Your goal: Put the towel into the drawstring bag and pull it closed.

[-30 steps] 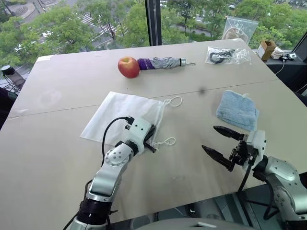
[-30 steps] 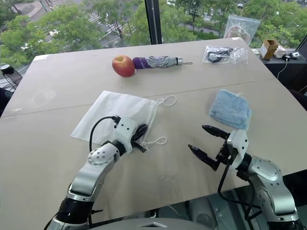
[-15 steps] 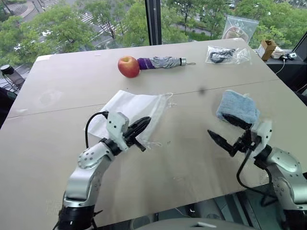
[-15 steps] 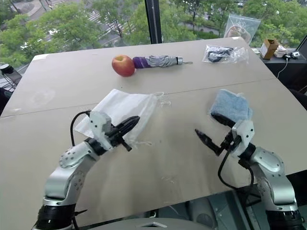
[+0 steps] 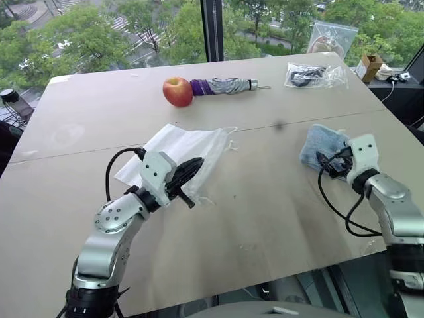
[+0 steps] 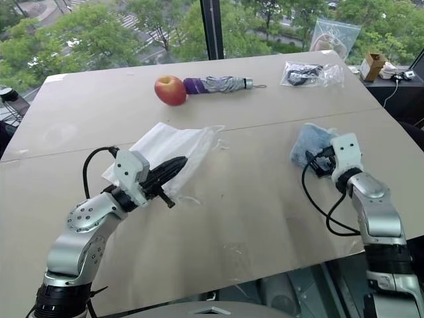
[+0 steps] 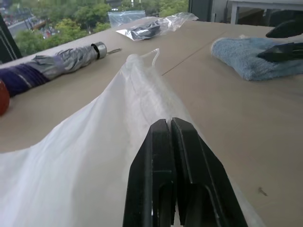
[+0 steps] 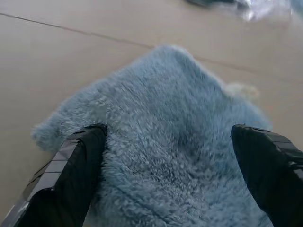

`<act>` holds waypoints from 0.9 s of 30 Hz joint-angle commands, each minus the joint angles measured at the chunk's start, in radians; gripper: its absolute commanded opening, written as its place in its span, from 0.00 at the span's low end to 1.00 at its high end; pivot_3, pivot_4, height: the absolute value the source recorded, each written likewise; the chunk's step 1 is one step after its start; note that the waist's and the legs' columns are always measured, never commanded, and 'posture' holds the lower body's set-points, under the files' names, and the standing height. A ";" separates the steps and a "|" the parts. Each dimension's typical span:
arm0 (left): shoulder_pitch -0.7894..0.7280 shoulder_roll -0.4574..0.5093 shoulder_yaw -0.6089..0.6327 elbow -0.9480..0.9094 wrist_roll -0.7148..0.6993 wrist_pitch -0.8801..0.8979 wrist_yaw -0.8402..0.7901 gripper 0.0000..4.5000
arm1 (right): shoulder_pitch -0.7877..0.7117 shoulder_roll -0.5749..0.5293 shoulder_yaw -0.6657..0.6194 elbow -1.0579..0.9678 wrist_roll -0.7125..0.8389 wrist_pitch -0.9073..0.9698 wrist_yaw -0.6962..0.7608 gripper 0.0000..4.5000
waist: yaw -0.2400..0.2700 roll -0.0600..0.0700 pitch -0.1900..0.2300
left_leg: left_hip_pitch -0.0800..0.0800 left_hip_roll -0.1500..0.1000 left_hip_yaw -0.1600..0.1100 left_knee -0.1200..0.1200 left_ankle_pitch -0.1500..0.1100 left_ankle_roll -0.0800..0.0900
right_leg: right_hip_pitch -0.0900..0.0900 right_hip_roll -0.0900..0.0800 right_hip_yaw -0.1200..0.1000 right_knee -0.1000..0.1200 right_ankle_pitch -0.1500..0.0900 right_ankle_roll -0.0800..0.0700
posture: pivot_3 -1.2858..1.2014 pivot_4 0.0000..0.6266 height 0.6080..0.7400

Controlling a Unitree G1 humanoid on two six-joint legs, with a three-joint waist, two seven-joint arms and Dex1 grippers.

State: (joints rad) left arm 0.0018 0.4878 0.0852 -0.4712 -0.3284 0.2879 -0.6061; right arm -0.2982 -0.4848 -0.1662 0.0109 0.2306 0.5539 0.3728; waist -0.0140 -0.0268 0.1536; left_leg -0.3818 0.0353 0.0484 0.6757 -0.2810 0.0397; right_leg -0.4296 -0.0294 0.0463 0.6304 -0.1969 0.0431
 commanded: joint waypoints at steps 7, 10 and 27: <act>-0.016 0.000 0.019 -0.058 0.034 -0.035 0.057 0.00 | -0.082 0.015 -0.028 0.070 0.078 0.498 -0.062 0.88 | 0.002 -0.008 -0.005 | 0.001 0.001 -0.001 0.000 0.000 0.000 | 0.001 0.000 -0.001 0.000 0.000 0.000 | 0.52 0.24 1.00; -0.016 0.001 0.027 -0.068 0.026 -0.028 0.063 0.00 | -0.080 0.005 -0.010 0.072 0.081 0.540 -0.046 0.63 | 0.002 -0.010 -0.008 | 0.001 0.001 -0.001 0.000 0.000 0.000 | 0.002 0.000 -0.001 0.000 0.000 0.000 | 0.52 0.24 1.00; -0.044 0.015 0.019 -0.028 -0.006 -0.023 0.005 0.00 | -0.214 0.090 0.004 -0.331 0.412 0.478 0.210 0.01 | -0.022 -0.001 -0.003 | -0.001 0.002 -0.003 -0.002 0.000 0.000 | 0.000 0.001 -0.001 -0.002 0.002 0.005 | 0.52 0.24 1.00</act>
State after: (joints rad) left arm -0.0377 0.4976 0.1060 -0.4920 -0.3186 0.2776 -0.5918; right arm -0.4744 -0.3938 -0.1525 -0.2059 0.5631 1.0264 0.5434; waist -0.0363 -0.0277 0.1503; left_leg -0.3830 0.0370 0.0446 0.6724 -0.2810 0.0397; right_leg -0.4310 -0.0278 0.0446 0.6283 -0.1941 0.0480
